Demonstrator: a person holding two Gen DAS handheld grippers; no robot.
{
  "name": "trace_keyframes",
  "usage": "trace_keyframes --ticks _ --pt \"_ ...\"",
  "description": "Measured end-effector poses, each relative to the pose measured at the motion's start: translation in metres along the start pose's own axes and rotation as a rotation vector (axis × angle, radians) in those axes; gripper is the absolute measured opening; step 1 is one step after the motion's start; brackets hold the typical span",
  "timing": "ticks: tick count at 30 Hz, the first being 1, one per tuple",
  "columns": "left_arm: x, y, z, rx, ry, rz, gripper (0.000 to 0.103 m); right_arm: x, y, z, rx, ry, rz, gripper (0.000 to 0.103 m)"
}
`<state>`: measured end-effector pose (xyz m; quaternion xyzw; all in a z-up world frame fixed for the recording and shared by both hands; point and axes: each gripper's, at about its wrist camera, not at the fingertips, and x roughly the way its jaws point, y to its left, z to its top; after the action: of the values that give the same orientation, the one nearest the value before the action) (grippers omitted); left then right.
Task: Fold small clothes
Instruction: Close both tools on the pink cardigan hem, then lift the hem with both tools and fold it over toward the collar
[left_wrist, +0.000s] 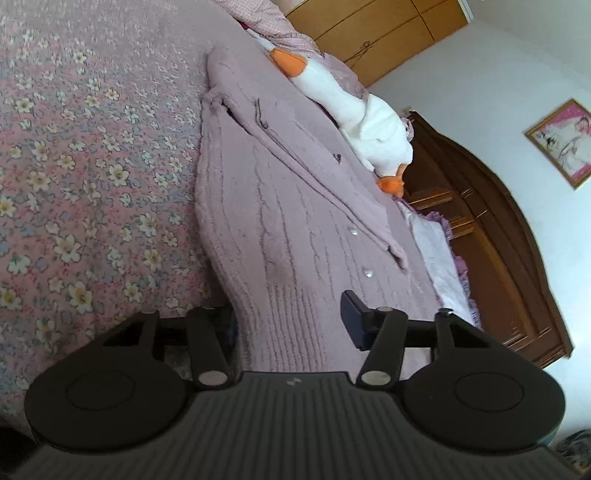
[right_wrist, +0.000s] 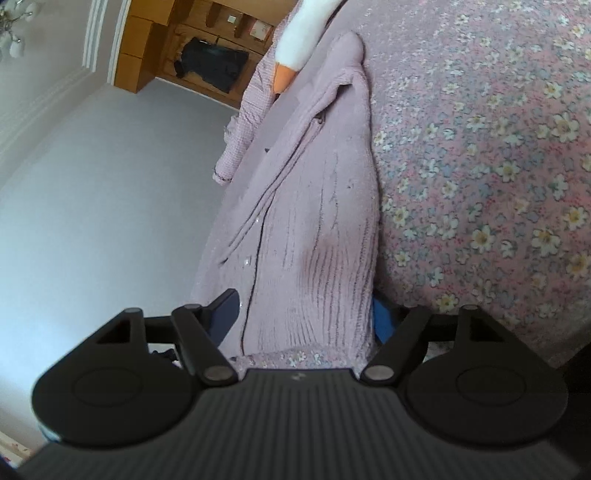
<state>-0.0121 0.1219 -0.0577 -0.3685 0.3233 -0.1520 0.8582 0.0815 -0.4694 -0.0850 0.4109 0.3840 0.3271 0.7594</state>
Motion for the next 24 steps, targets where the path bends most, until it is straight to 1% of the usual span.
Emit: trace_keyframes --ticks 1,2,3,4,5,6,7,10,12,14,18,21,24 --pt "0.000 -0.001 -0.001 0.004 0.001 0.010 0.053 0.002 0.002 -0.001 -0.008 -0.001 -0.008 0.065" --pt "-0.001 0.000 -0.004 -0.003 0.001 0.014 0.047 0.003 0.004 -0.001 -0.022 0.003 -0.025 0.060" --pt "-0.001 0.002 -0.004 -0.013 0.002 0.015 0.040 0.005 0.005 -0.002 -0.032 0.003 -0.047 0.046" --pt "-0.003 0.005 -0.004 -0.027 0.000 0.020 0.034 0.005 0.004 -0.004 -0.034 0.000 -0.072 0.038" --pt "-0.005 0.008 -0.004 -0.040 -0.004 0.025 0.030 0.005 0.003 -0.005 -0.029 -0.002 -0.094 0.022" --pt "-0.006 0.010 -0.005 -0.048 -0.008 0.035 0.020 0.004 -0.001 -0.006 -0.018 -0.005 -0.112 0.016" --pt "-0.007 0.011 -0.005 -0.050 -0.010 0.056 0.012 0.002 -0.003 -0.007 -0.005 -0.006 -0.106 0.016" --pt "-0.008 0.012 -0.006 -0.046 0.009 0.045 0.010 0.000 -0.003 -0.011 -0.014 -0.008 -0.106 0.016" --pt "-0.009 0.010 -0.007 -0.033 0.006 0.029 0.009 -0.001 0.000 -0.012 -0.026 -0.007 -0.103 0.013" --pt "-0.011 0.008 -0.006 -0.044 -0.008 -0.002 0.009 0.000 0.005 -0.013 -0.041 -0.012 -0.084 0.012" --pt "-0.017 0.013 0.000 -0.104 -0.037 -0.107 0.008 0.002 0.016 -0.008 -0.067 -0.028 -0.005 0.011" --pt "-0.019 0.014 0.004 -0.133 -0.057 -0.146 0.008 0.003 0.027 0.000 -0.085 -0.074 0.050 0.011" --pt "-0.022 0.011 0.010 -0.138 -0.080 -0.163 0.008 0.005 0.036 0.010 -0.101 -0.108 0.094 0.011"
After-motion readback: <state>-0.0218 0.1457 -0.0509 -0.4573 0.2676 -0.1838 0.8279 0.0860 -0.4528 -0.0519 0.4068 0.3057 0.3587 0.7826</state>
